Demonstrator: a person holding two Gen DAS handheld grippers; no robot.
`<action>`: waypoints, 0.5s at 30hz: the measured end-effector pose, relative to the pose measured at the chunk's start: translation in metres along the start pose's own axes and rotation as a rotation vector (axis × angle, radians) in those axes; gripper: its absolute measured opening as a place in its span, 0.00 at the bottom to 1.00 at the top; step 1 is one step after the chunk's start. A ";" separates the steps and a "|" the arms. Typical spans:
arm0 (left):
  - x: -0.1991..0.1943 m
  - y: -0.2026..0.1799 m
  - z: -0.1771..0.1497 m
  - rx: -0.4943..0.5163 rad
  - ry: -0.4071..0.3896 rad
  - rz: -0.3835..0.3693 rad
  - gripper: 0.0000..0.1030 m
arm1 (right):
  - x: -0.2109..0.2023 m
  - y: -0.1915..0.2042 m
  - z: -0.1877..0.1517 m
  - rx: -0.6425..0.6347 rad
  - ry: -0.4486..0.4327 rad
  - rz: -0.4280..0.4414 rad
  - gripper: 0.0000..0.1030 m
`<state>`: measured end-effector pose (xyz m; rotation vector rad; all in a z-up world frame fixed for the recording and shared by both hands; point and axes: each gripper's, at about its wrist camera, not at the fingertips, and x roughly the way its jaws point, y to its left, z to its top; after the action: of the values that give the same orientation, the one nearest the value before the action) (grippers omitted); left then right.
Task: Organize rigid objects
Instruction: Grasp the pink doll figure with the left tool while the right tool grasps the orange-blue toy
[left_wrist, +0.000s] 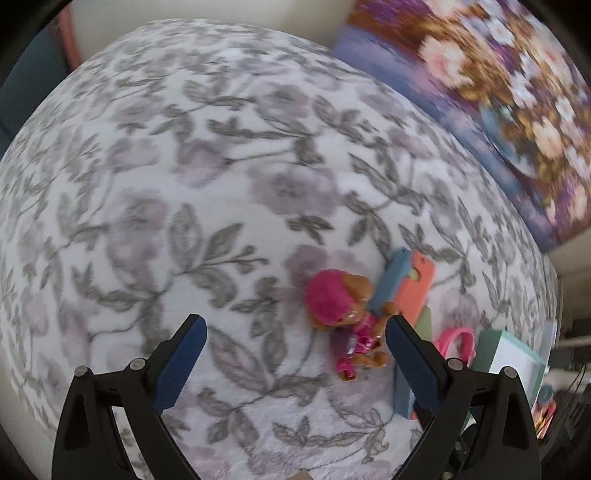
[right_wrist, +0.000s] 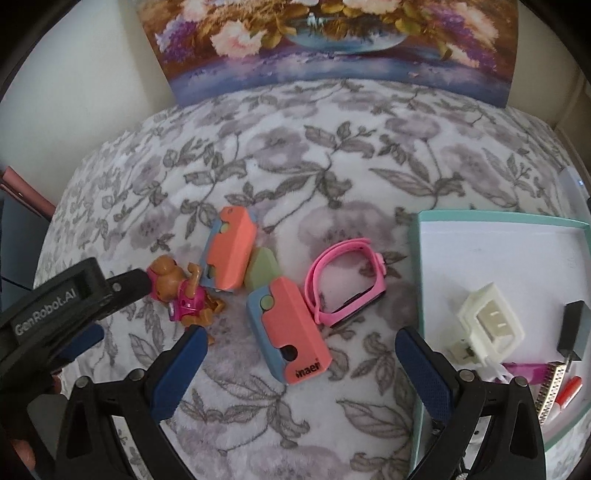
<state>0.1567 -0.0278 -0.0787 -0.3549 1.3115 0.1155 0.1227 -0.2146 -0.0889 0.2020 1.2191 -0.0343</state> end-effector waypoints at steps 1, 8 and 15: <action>0.003 -0.004 0.000 0.018 0.004 0.001 0.95 | 0.002 -0.001 0.000 0.003 0.005 0.001 1.00; 0.025 -0.023 -0.001 0.086 0.034 0.000 0.95 | 0.011 -0.004 0.001 0.005 0.028 0.001 1.00; 0.035 -0.025 -0.001 0.107 0.017 0.003 0.93 | 0.012 -0.004 0.000 0.005 0.037 0.003 1.00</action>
<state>0.1716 -0.0556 -0.1079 -0.2638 1.3289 0.0445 0.1266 -0.2174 -0.1009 0.2093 1.2561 -0.0310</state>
